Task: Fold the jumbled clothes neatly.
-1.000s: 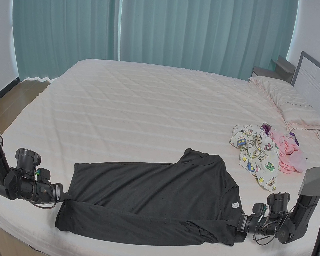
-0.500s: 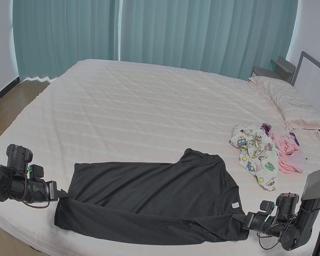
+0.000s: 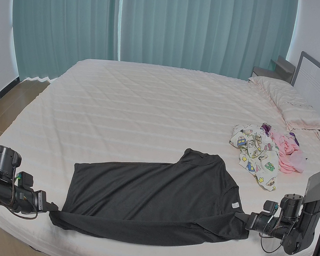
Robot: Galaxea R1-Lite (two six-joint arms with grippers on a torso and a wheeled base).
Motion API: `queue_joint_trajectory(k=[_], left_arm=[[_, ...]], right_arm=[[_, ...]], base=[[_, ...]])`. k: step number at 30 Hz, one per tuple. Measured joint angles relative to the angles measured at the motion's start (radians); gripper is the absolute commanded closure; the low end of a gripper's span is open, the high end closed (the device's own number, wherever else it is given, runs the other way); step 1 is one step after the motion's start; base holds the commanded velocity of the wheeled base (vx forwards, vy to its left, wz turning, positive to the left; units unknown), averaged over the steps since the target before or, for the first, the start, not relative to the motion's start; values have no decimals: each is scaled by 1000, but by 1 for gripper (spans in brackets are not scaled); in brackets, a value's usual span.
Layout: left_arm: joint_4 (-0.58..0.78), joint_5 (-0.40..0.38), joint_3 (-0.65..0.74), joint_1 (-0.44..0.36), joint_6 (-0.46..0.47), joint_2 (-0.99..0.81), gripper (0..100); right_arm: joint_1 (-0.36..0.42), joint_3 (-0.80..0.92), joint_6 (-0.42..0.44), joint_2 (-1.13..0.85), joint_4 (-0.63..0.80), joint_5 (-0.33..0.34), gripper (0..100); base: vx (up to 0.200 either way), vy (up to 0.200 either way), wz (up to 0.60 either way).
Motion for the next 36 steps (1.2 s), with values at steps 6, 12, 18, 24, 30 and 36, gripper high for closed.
queue_joint_trajectory(k=[6, 12, 18, 24, 30, 36], left_arm=[[165, 9, -3, -2, 35, -67, 100], [235, 48, -4, -3, 83, -82, 100], [233, 50, -5, -4, 86, -51, 100], [198, 51, -29, -3, 72, 16, 100], [137, 52, -63, 0, 28, 86, 100], [13, 69, -89, 0, -22, 176, 100]], right_arm=[[0, 13, -1, -18, 0, 4, 100], [1, 26, -2, -34, 0, 31, 100], [0, 30, -5, -42, 0, 40, 100], [0, 12, -2, -41, 0, 44, 100], [0, -28, 0, -26, 0, 43, 100], [-3, -73, 0, 6, 0, 42, 100]], base=[[0, 0, 0], [0, 0, 0], [0, 0, 0], [0, 0, 0], [0, 0, 0], [0, 0, 0]])
